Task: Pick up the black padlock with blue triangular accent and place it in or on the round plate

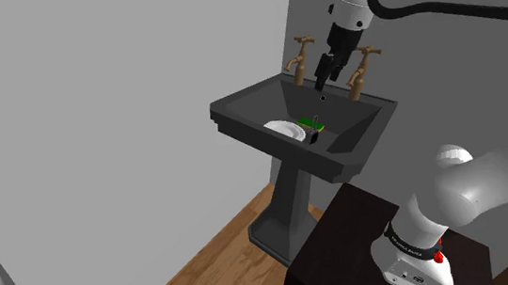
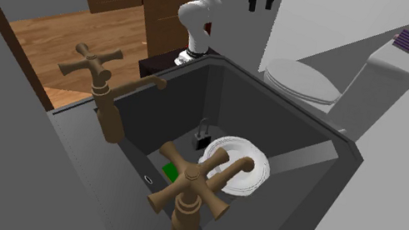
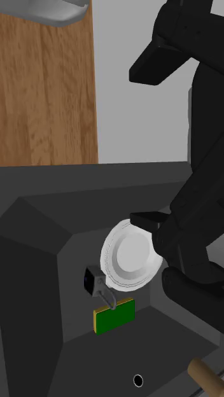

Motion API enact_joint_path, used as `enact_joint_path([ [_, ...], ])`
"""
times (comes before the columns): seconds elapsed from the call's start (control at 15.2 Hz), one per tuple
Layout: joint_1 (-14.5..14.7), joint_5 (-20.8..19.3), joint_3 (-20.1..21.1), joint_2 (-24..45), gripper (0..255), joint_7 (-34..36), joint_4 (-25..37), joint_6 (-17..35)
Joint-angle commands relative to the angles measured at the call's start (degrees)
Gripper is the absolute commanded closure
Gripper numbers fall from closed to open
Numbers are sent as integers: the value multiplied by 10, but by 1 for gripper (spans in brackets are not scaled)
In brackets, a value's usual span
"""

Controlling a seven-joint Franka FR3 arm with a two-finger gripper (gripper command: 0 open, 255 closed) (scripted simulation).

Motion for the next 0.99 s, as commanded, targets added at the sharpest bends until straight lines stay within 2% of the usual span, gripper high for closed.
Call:
enact_joint_path([
  [0.0,0,0,0,0,0,0,0,0],
  [0.53,-20,-14,-96,97,0,-83,4,70],
  [0.92,-29,-4,-166,194,0,-150,32,116],
])
